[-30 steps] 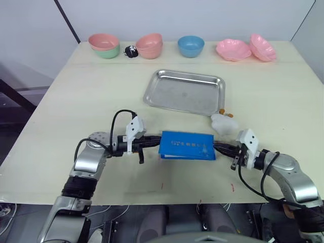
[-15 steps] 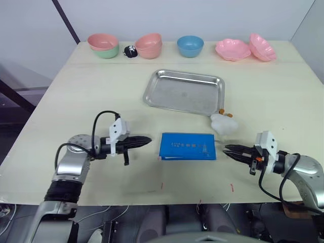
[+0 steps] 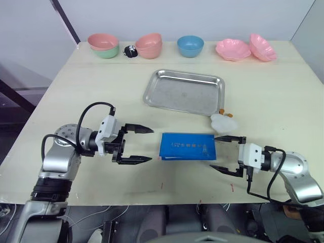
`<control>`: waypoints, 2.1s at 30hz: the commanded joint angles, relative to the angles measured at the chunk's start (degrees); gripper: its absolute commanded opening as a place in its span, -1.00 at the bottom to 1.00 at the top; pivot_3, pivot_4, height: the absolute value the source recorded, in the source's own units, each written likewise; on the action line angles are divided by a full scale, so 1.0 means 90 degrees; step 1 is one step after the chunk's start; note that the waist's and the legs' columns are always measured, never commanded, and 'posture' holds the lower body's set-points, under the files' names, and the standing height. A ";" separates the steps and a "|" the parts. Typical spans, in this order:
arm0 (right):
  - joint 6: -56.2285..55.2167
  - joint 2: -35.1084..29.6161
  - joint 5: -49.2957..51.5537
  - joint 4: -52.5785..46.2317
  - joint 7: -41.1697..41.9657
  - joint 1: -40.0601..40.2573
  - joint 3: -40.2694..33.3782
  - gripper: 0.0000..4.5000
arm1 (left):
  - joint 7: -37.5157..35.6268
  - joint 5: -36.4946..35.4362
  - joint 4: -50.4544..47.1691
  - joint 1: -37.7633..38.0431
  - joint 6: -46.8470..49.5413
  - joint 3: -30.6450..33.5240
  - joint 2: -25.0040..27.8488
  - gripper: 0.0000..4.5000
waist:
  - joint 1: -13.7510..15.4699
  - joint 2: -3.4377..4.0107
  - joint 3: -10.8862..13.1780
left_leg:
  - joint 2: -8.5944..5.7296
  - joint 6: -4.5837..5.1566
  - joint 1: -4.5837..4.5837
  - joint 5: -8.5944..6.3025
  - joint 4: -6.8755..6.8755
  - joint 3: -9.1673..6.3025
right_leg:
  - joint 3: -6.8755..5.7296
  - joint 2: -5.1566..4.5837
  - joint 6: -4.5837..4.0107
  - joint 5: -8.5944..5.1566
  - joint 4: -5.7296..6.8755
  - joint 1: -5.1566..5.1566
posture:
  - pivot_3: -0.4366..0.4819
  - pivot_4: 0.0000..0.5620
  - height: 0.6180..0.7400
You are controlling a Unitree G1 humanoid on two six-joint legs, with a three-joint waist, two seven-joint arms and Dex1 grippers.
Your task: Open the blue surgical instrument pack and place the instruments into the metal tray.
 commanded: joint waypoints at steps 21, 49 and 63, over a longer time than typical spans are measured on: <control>-0.1235 0.0049 0.0150 0.1224 0.0216 -0.0745 0.0333 -0.98 | -0.0376 -0.0612 0.0342 0.0044 -0.0800 -0.0376 0.0318 1.00 | 0.0009 0.0004 0.0004 | -0.0001 0.0000 0.0001 0.0000 0.0001 -0.0001 | 0.0001 0.0000 0.0000 0.0000 0.0002 0.0000 | -0.05 -0.47 1.00; 0.4857 -0.0768 0.2929 0.0084 0.1397 -0.2115 0.0146 -0.98 | -0.0376 0.0626 0.1867 -0.1088 -0.1621 -0.1101 -0.0987 1.00 | -0.0002 0.0007 0.0011 | -0.0002 0.0001 -0.0003 0.0000 0.0004 -0.0006 | -0.0005 0.0001 0.0000 0.0000 0.0001 -0.0002 | -0.05 -0.47 1.00; 0.4815 -0.0509 0.2642 0.0317 0.1422 -0.2292 0.0070 -1.00 | -0.0192 0.0761 0.3129 -0.1432 -0.1493 -0.0937 -0.2037 0.49 | 0.0000 0.0006 0.0011 | -0.0003 0.0000 -0.0010 0.0000 0.0008 -0.0010 | -0.0006 0.0000 0.0001 0.0001 0.0002 -0.0008 | -0.05 -0.47 1.00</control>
